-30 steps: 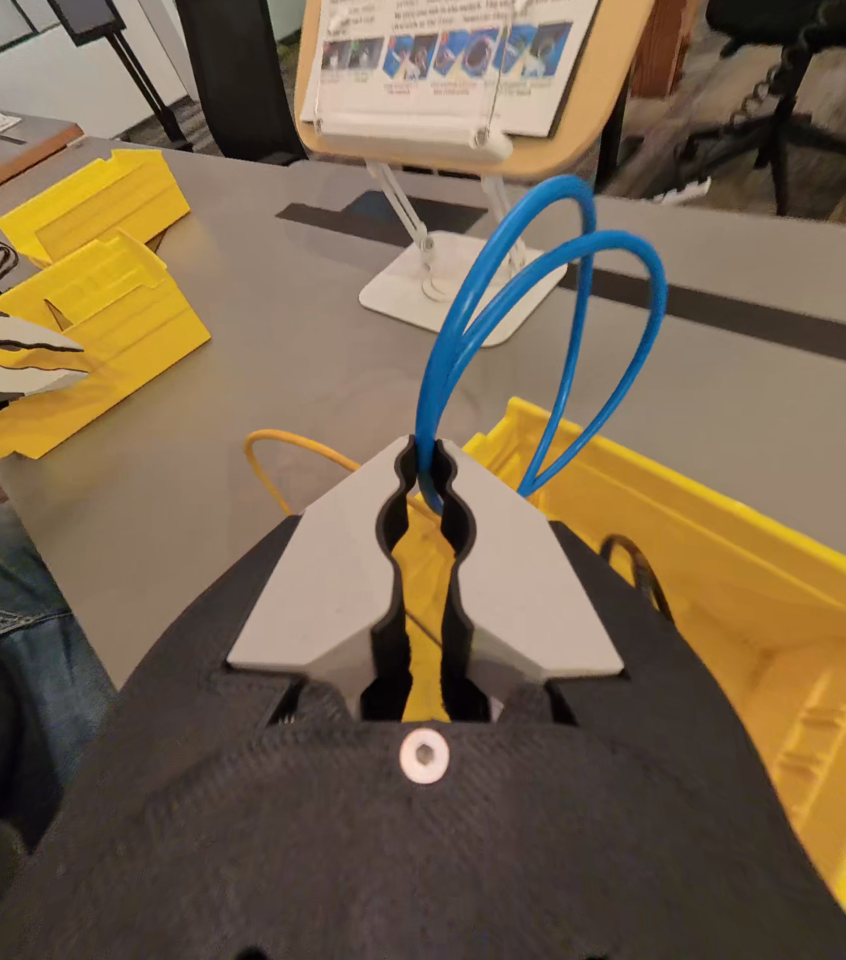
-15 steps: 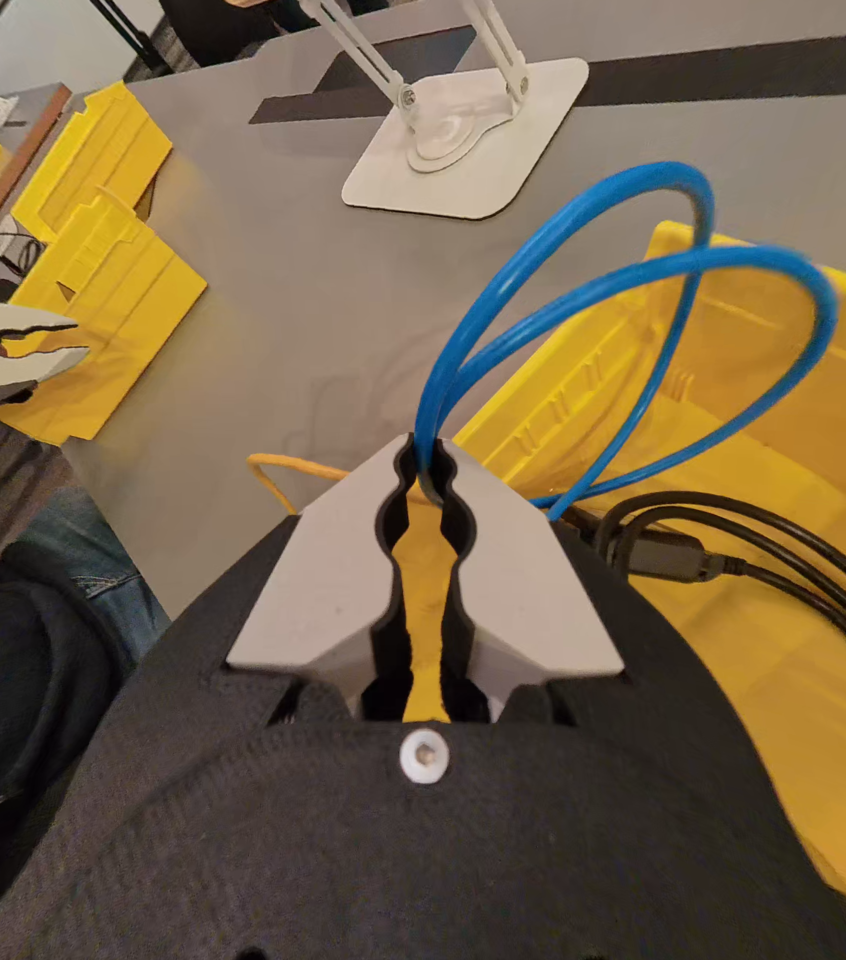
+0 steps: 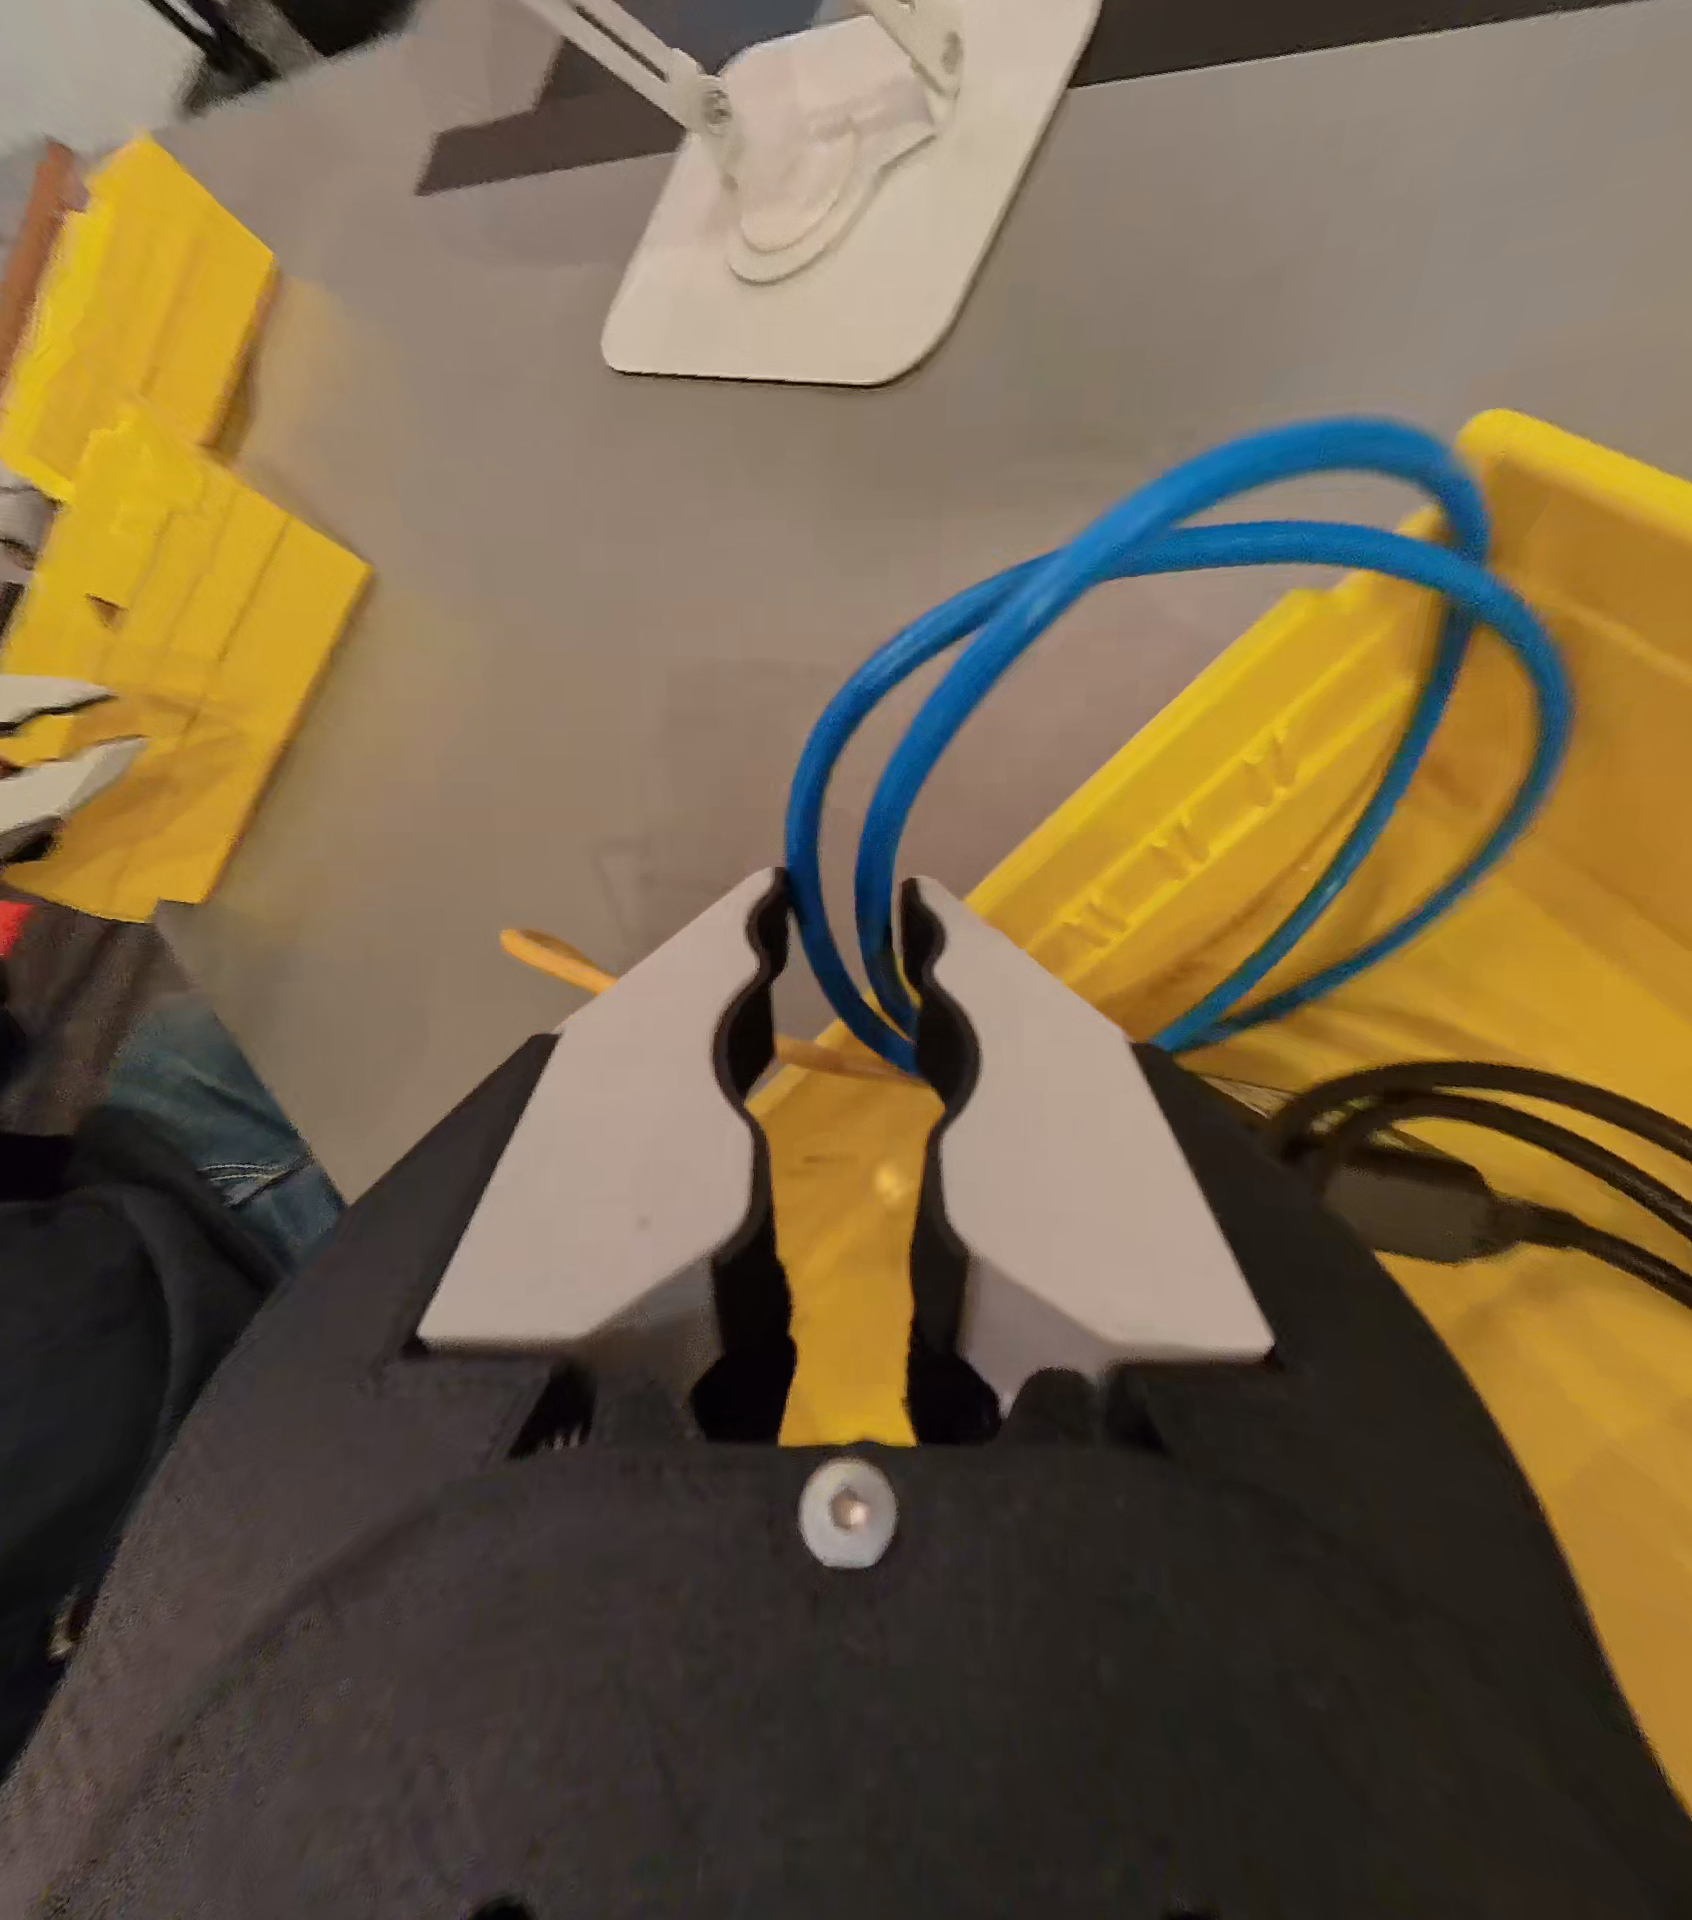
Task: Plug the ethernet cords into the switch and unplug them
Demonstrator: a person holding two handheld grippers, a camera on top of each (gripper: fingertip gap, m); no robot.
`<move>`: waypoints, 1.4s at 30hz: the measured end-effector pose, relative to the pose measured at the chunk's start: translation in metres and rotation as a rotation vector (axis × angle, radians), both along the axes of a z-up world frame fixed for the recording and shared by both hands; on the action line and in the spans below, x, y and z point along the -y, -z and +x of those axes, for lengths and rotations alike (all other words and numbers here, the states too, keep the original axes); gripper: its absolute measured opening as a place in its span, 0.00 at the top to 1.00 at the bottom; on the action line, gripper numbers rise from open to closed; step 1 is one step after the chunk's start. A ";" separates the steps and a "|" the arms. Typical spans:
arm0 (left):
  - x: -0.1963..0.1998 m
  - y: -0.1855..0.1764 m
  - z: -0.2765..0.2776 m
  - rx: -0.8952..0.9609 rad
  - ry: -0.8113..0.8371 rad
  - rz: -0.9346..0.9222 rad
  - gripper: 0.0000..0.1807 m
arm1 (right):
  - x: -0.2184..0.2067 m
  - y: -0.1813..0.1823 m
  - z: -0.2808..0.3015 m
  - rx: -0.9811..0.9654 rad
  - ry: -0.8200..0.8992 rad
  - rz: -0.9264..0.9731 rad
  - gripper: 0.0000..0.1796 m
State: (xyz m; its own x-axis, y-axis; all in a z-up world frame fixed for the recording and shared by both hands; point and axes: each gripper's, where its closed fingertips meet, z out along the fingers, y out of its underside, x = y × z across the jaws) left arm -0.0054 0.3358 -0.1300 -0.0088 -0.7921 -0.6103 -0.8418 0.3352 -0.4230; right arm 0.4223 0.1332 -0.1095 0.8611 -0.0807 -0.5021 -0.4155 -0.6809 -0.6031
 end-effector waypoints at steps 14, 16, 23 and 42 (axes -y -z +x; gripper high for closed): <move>-0.082 -0.064 -0.084 0.108 -0.315 0.062 0.67 | 0.143 -0.041 0.075 0.560 0.315 -0.227 0.65; -0.109 -0.063 -0.126 0.099 -0.456 0.013 0.59 | 0.173 -0.019 0.087 0.531 0.364 -0.291 0.62; -0.167 -0.023 -0.261 0.059 -0.826 -0.185 0.48 | 0.200 0.047 0.070 0.418 0.270 -0.393 0.65; -0.129 0.067 -0.241 0.067 -0.675 -0.793 0.97 | 0.092 0.060 0.023 0.337 0.187 -0.271 0.98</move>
State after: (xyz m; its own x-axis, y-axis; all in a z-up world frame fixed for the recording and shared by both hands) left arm -0.2460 0.4651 -0.1974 0.5996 -0.7935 0.1041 -0.7177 -0.5906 -0.3688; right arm 0.4450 0.0416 -0.1698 0.9306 -0.3394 -0.1369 -0.3576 -0.7644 -0.5365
